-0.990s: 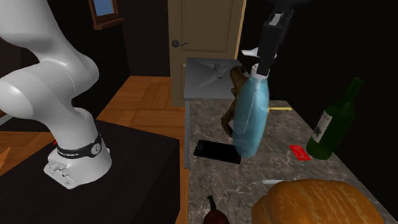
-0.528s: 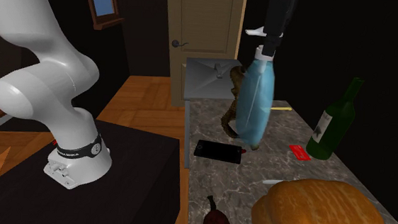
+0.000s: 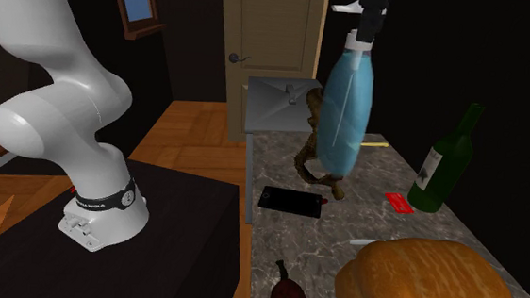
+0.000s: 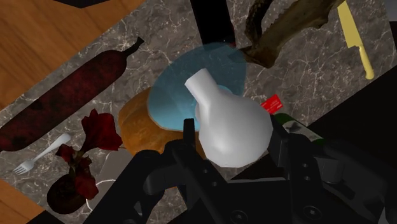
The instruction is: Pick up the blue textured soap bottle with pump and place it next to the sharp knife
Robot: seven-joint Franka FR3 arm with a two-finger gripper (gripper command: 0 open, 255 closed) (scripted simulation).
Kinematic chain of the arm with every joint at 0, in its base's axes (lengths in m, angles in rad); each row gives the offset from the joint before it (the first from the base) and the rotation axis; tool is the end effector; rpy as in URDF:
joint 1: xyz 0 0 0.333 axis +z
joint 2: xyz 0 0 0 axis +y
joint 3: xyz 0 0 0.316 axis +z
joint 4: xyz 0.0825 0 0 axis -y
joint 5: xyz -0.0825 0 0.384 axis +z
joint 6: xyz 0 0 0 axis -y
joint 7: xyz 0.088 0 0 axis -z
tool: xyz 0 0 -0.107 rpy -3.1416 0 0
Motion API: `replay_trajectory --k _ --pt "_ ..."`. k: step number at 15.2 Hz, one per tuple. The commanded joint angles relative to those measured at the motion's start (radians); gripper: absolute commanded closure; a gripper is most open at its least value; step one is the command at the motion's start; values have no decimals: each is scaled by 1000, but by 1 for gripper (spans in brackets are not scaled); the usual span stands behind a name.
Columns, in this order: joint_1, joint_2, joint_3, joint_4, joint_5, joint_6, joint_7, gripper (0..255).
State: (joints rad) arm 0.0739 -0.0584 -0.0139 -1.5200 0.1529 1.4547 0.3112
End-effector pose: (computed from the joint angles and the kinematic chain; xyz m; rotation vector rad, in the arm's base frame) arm 0.5218 0.0489 0.6709 -2.9719 0.3492 0.0524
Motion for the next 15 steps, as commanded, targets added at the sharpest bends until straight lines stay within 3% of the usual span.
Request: replay_trajectory --k 1,15 --pt "-1 13 -1 44 1 -31 3 255" --pt "-6 155 -5 435 14 -277 35 255"
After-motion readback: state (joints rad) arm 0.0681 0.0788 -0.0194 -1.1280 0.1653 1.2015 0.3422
